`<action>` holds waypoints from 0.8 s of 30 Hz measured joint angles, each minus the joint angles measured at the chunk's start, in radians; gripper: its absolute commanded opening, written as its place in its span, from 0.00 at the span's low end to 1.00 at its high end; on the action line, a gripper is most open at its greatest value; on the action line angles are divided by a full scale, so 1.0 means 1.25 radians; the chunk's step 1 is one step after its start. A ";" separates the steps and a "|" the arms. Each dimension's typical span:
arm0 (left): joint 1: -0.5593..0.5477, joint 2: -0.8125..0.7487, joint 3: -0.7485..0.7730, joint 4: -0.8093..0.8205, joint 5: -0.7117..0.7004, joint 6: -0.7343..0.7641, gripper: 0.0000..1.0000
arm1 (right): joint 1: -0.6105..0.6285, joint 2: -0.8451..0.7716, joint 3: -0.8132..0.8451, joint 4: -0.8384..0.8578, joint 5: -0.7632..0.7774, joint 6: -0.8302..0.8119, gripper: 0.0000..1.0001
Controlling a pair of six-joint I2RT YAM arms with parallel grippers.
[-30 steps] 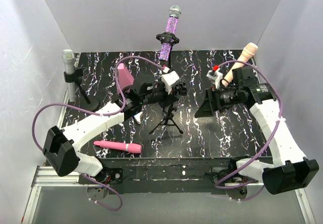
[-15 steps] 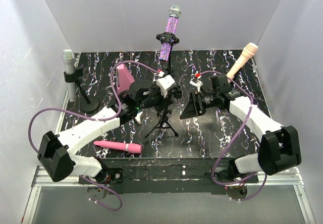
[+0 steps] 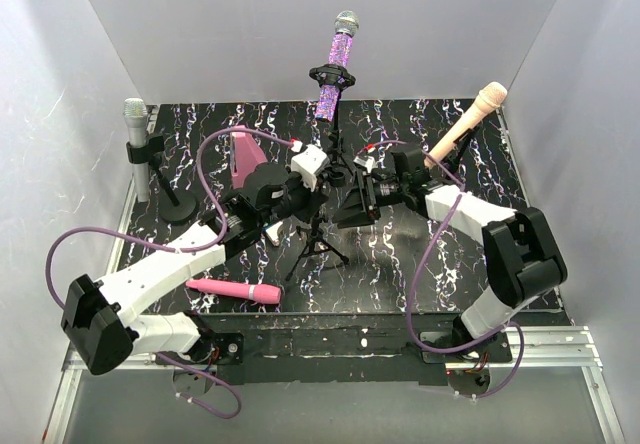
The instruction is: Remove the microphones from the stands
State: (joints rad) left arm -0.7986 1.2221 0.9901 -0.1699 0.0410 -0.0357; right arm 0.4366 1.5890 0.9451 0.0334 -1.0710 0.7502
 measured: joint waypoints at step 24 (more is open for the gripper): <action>0.001 -0.048 -0.051 0.030 -0.016 -0.016 0.00 | 0.065 0.101 0.065 0.062 0.000 0.111 0.37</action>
State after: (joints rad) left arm -0.7979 1.1625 0.9268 -0.1322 0.0212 -0.0563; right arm 0.5175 1.7153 1.0267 0.1112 -1.0706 0.8890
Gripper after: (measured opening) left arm 0.114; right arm 0.442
